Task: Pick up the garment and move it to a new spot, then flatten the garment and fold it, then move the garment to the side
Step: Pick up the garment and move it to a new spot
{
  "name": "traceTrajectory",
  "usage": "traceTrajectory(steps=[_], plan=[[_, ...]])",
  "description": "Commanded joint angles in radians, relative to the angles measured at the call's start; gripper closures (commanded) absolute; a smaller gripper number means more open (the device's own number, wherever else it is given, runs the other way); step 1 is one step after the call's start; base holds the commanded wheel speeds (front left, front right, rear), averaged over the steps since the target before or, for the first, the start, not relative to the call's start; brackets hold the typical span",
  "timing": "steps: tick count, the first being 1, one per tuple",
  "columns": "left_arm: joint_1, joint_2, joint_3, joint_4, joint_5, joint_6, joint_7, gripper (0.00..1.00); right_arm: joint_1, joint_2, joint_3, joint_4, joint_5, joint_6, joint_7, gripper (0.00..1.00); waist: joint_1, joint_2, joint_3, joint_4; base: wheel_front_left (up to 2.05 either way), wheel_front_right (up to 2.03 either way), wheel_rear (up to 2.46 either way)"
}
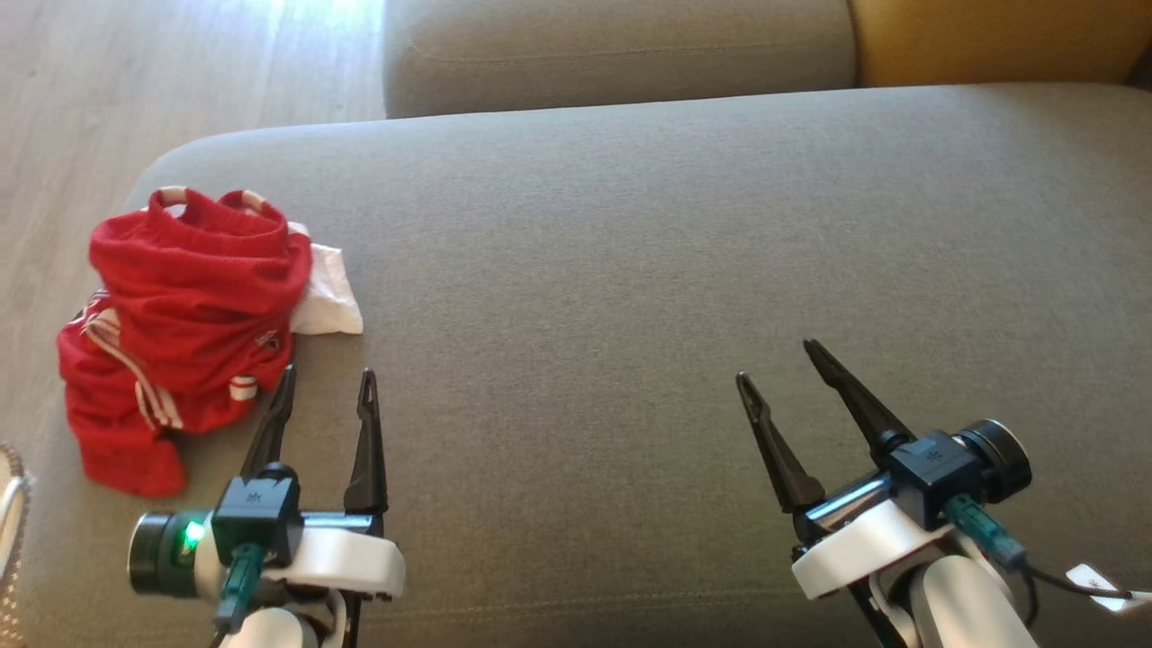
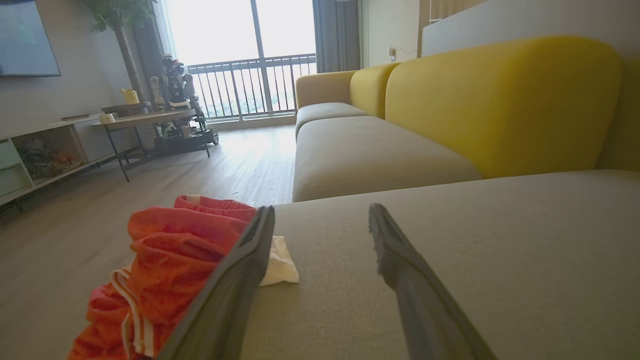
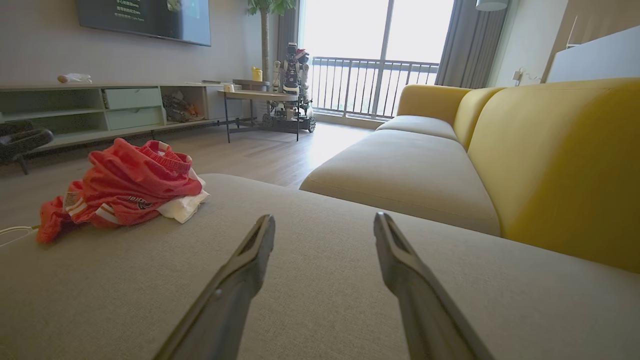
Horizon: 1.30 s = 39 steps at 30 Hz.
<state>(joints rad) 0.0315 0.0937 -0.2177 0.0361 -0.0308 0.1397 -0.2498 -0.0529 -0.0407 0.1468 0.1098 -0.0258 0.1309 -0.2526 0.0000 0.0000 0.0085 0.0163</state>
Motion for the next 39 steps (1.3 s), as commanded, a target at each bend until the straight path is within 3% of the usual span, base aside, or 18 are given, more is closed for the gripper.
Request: traceTrajectory(steps=[1,23,33,39], plan=[[-0.025,0.000,0.043,-0.021,-0.005,-0.001,-0.012,0.00,-0.029,-0.009,0.029,-0.034,-0.006,0.000,-0.009,0.00,0.0000,0.0000,-0.003,0.017,0.00,0.00,0.00],[0.013,-0.027,0.104,0.001,-0.003,-0.020,-0.012,0.00,0.012,-0.009,0.049,-0.027,0.014,0.000,-0.009,0.00,0.0000,0.0000,-0.029,0.231,0.00,0.00,0.00],[-0.002,-0.033,0.126,-0.018,-0.004,-0.018,-0.012,0.00,0.002,-0.009,0.035,-0.041,0.022,0.000,-0.009,0.00,0.0000,0.0000,0.020,0.267,0.00,0.00,0.00],[-0.115,-0.012,0.139,-0.059,0.009,-0.042,-0.012,0.00,-0.047,-0.009,0.034,-0.051,0.009,0.000,-0.009,0.00,0.0000,0.0000,0.106,0.260,0.00,0.00,0.00]])
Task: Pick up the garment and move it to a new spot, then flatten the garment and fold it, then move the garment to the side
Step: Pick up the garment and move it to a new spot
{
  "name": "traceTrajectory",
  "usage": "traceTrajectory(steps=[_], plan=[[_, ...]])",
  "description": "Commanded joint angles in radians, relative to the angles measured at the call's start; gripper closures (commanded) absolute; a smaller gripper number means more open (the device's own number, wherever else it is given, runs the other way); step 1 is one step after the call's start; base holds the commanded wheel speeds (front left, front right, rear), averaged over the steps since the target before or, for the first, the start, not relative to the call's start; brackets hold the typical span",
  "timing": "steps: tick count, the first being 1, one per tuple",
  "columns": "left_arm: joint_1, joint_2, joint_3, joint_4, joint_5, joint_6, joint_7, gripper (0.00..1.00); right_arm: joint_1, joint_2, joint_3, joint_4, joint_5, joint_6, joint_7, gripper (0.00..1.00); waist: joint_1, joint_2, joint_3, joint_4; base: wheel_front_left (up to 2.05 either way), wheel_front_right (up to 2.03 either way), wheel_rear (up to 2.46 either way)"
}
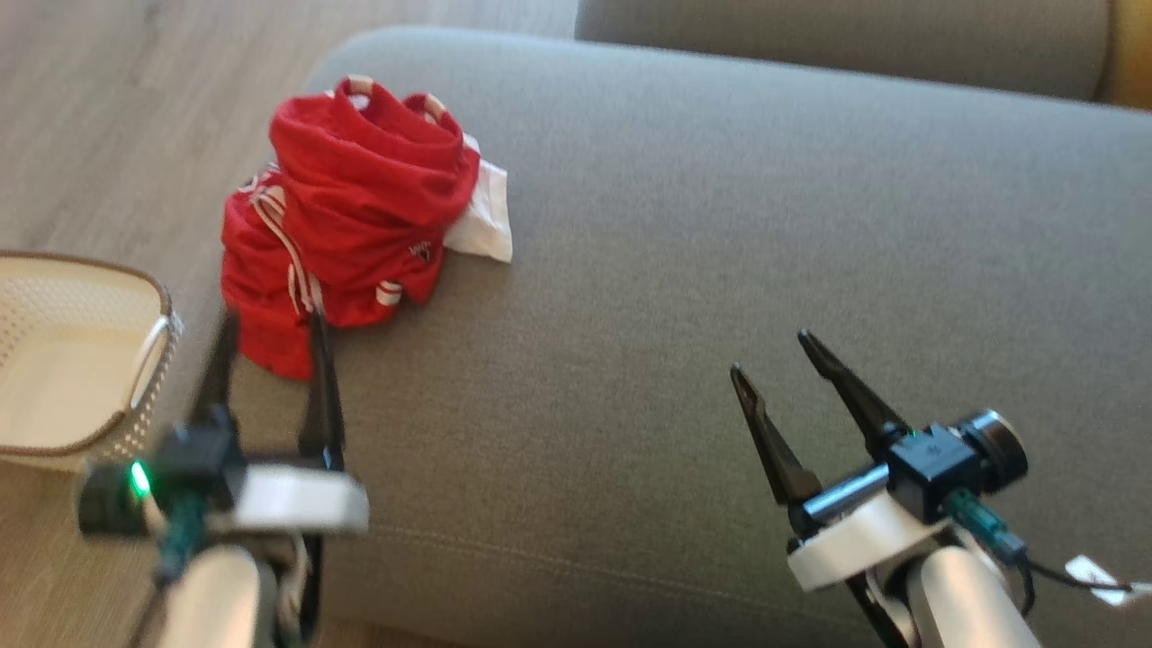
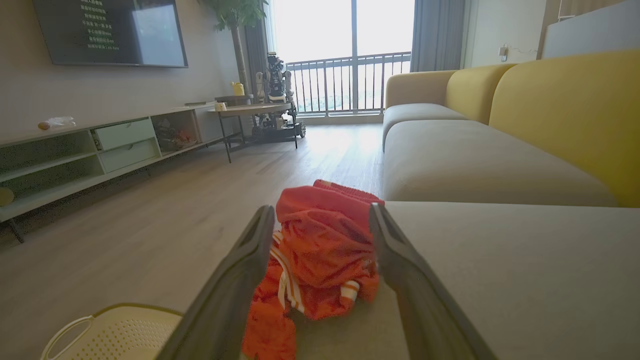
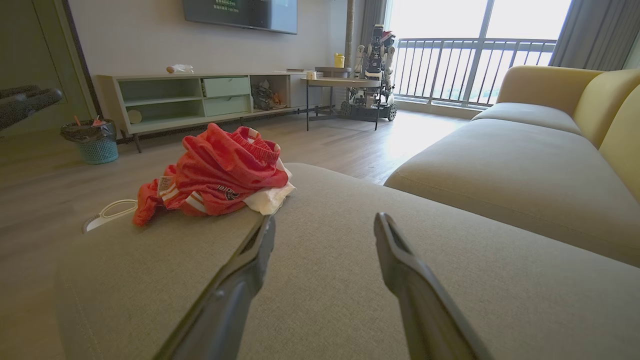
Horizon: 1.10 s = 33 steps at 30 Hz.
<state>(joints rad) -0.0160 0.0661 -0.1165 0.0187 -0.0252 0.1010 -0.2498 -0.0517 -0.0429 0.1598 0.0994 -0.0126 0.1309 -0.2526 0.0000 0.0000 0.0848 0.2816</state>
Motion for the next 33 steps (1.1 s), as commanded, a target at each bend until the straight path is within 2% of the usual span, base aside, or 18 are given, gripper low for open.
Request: traceTrajectory(steps=[1,6,12,18,23,28,32,33], plan=[[-0.098,0.023,0.044,-0.037,0.001,-0.011,-0.012,0.00,-0.057,-0.007,0.025,-0.042,-0.007,0.000,-0.009,0.00,0.0000,0.0000,0.047,-0.010,0.00,0.00,0.00],[-0.274,0.072,0.060,0.045,0.007,-0.051,-0.012,0.00,-0.092,-0.007,0.035,-0.035,-0.024,0.000,-0.009,0.00,0.0000,0.0000,0.115,-0.038,0.00,0.00,0.00],[-0.526,0.124,0.086,0.292,-0.012,-0.087,0.004,0.00,-0.130,-0.007,0.022,-0.037,-0.049,0.000,-0.009,0.00,0.0000,0.0000,0.199,-0.073,0.00,0.00,0.00],[-0.774,0.163,0.101,0.503,-0.048,-0.125,0.202,0.00,-0.179,-0.021,0.000,-0.059,-0.060,0.000,-0.009,0.00,0.0000,0.0000,0.296,-0.094,0.00,0.00,0.00],[-0.900,0.172,0.093,0.668,-0.090,-0.172,0.378,0.00,-0.206,-0.034,-0.009,-0.071,-0.061,0.000,-0.009,0.00,0.0000,0.0000,0.353,-0.101,0.00,0.00,0.00],[-0.961,0.186,0.074,0.775,-0.090,-0.182,0.469,0.00,-0.232,-0.039,-0.014,-0.075,-0.058,0.000,-0.009,0.00,0.0000,0.0000,0.386,-0.109,0.00,0.00,0.00],[-0.978,0.194,0.058,0.822,-0.080,-0.178,0.481,0.00,-0.241,-0.038,-0.017,-0.076,-0.057,0.000,-0.009,0.00,0.0000,0.0000,0.391,-0.114,0.00,0.00,0.00],[-0.980,0.194,0.056,0.828,-0.079,-0.177,0.473,0.50,-0.242,-0.038,-0.018,-0.075,-0.057,0.000,-0.009,0.00,0.0000,0.0000,0.391,-0.115,0.00,0.00,0.00]])
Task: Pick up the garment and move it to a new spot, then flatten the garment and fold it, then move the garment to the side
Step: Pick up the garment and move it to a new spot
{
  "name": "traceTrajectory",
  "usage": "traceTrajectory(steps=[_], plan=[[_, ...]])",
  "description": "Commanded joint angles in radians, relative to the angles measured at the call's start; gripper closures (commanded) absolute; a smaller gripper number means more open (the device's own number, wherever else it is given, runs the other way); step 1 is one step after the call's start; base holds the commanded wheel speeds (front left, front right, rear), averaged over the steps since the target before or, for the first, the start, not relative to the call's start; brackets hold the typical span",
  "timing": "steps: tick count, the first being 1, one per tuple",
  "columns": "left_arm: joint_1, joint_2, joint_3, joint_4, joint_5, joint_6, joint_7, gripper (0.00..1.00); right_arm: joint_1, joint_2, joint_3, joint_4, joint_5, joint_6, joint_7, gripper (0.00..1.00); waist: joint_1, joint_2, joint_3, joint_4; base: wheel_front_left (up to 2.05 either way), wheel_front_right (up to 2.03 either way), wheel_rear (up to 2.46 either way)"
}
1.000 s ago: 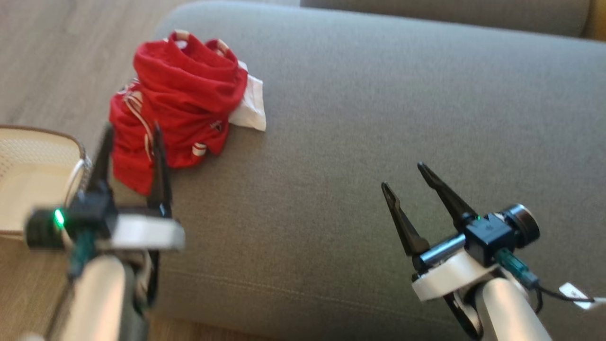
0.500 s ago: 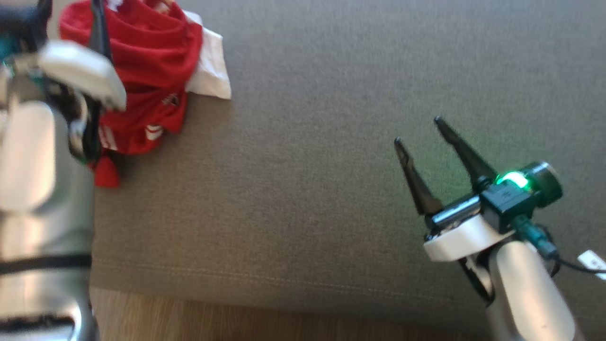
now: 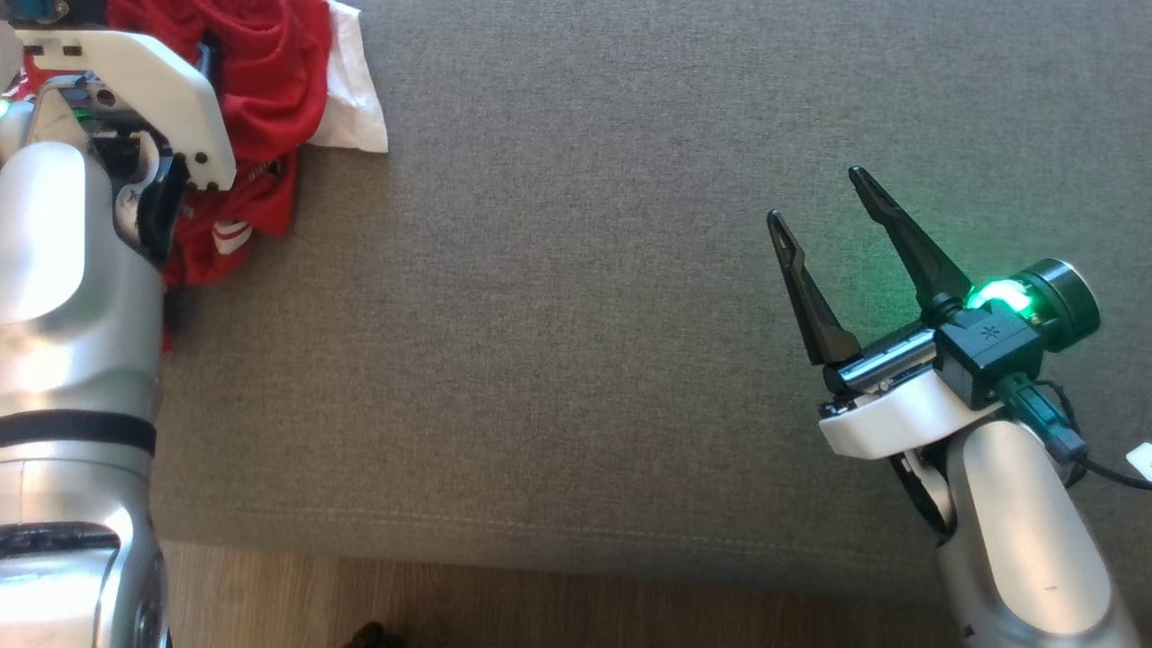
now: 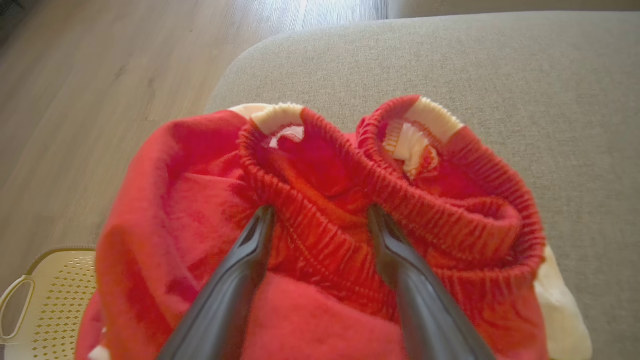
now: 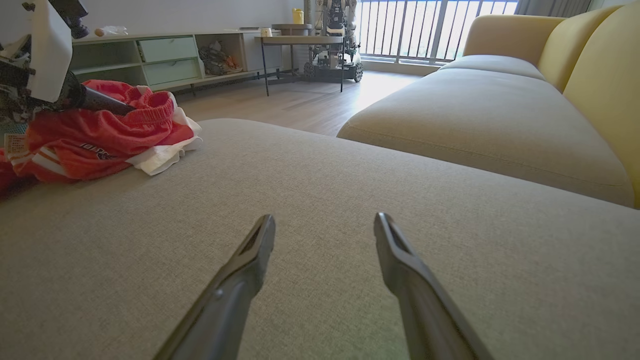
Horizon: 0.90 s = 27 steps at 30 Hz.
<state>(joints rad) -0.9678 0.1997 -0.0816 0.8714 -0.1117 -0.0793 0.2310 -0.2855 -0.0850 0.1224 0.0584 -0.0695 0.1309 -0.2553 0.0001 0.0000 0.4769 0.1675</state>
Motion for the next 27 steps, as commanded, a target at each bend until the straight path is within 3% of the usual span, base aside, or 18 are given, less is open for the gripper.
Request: traceTrajectory(steps=[1,10,19,27], plan=[[-0.029,0.061,0.018,-0.021,0.009,0.005,-0.023,1.00,-0.009,0.005,0.020,-0.033,0.001,0.000,-0.006,0.00,-0.0001,0.0000,-0.004,-0.002,0.00,0.00,0.00],[-0.013,0.067,0.020,-0.023,-0.019,-0.011,-0.186,1.00,0.005,0.016,0.022,-0.024,0.005,0.000,-0.006,0.00,-0.0001,0.0000,-0.065,-0.015,0.00,0.00,0.00],[-0.006,0.062,0.033,-0.150,-0.091,-0.036,-0.305,1.00,0.035,0.029,0.038,-0.010,0.017,0.000,-0.006,0.00,-0.0001,0.0000,-0.179,-0.041,0.00,0.00,0.00],[0.018,0.073,-0.002,-0.413,-0.145,-0.047,-0.253,1.00,0.026,0.034,0.080,-0.038,0.090,0.000,-0.006,0.00,-0.0001,0.0000,-0.256,-0.188,0.00,0.00,0.00]])
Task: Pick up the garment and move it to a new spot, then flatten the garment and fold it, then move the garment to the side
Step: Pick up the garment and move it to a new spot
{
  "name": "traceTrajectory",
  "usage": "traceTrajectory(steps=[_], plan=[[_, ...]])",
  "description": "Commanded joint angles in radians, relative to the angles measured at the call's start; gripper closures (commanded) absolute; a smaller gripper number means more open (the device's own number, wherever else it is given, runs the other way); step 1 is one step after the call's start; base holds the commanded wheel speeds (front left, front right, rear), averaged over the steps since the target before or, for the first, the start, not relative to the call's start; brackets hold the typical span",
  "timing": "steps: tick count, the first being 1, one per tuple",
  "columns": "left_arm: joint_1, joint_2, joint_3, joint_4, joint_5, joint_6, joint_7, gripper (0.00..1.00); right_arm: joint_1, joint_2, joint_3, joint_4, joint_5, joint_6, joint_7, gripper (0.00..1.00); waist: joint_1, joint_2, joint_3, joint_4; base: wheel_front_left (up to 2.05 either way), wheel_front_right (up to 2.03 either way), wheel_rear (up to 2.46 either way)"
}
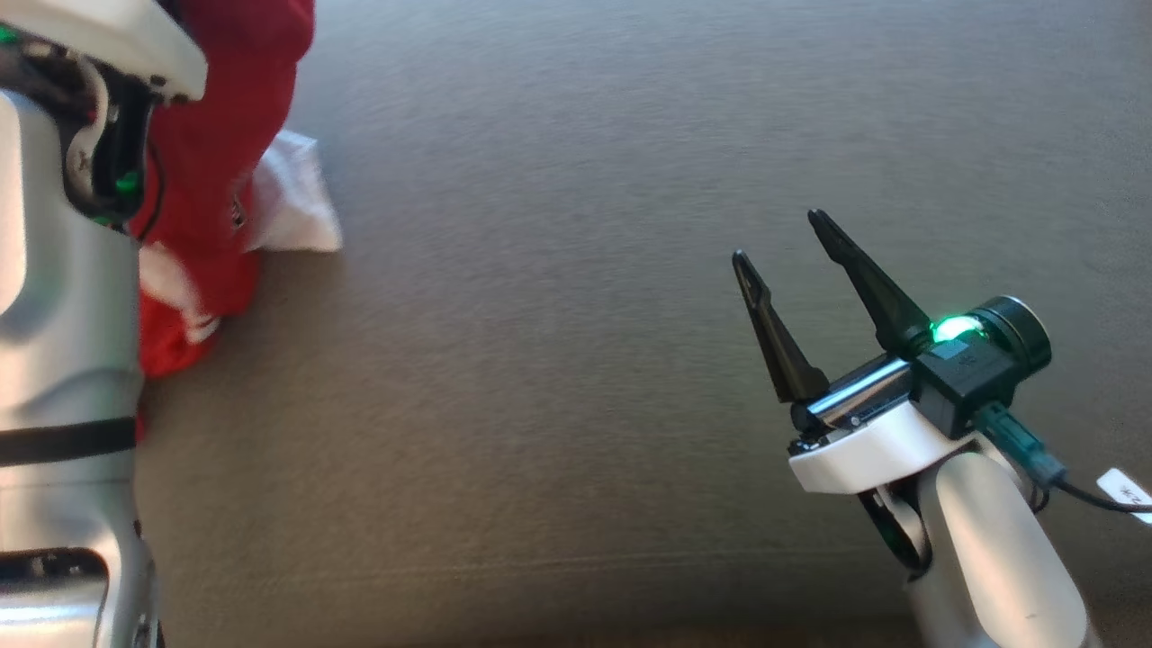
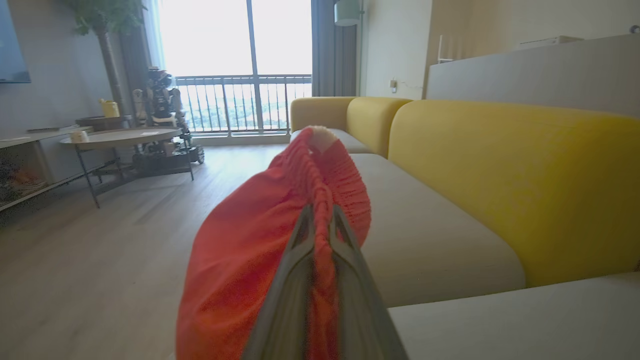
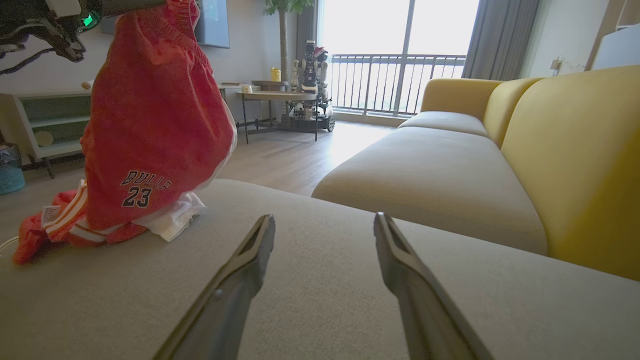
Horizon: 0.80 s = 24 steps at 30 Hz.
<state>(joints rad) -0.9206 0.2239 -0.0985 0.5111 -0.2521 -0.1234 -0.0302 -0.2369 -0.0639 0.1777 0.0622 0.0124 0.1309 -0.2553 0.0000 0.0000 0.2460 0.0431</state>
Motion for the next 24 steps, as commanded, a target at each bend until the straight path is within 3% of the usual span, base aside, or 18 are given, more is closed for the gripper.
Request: traceTrajectory(steps=[1,8,14,19,24], plan=[[-0.027,0.048,0.007,-0.087,-0.014,-0.004,0.021,1.00,-0.028,0.013,0.030,-0.051,0.019,0.000,-0.006,0.00,0.0000,0.0000,-0.027,-0.088,0.00,0.00,0.00],[-0.025,0.016,-0.073,-0.275,-0.073,-0.006,0.113,1.00,-0.061,0.014,0.034,-0.122,0.093,0.000,-0.006,0.00,0.0000,0.0000,-0.004,-0.270,0.00,0.00,0.00],[-0.030,-0.019,-0.170,-0.332,-0.082,-0.007,0.141,1.00,-0.080,0.014,0.014,-0.186,0.148,0.000,-0.006,0.00,0.0000,0.0000,0.052,-0.404,0.00,0.00,0.00],[-0.004,-0.027,-0.263,-0.309,-0.060,-0.007,0.059,1.00,-0.086,0.014,-0.005,-0.209,0.181,0.000,-0.006,0.00,0.0000,0.0000,0.108,-0.468,0.00,0.00,0.00],[0.067,-0.034,-0.324,-0.193,-0.047,-0.007,-0.034,1.00,-0.084,0.014,-0.014,-0.210,0.191,0.000,-0.006,0.00,0.0000,0.0000,0.133,-0.479,0.00,0.00,0.00]])
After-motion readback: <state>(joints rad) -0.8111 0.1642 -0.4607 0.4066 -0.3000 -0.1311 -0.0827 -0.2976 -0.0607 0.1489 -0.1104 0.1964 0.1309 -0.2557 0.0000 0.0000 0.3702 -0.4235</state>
